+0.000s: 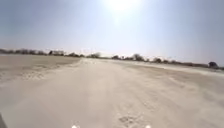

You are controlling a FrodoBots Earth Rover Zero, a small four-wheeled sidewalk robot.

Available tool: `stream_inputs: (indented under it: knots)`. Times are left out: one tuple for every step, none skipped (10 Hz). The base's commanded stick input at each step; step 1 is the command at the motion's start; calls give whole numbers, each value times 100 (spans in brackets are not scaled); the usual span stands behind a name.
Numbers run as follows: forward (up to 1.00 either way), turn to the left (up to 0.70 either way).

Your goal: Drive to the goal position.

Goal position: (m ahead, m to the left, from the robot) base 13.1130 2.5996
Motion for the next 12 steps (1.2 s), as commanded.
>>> stream_inputs:
  knots:
    - [70, 0]
    - [70, 0]
    - [70, 0]
    - [70, 0]
    - [70, 0]
    - [70, 0]
    - [70, 0]
    - [70, 0]
    - [70, 0]
    - [70, 0]
    - [70, 0]
    - [70, 0]
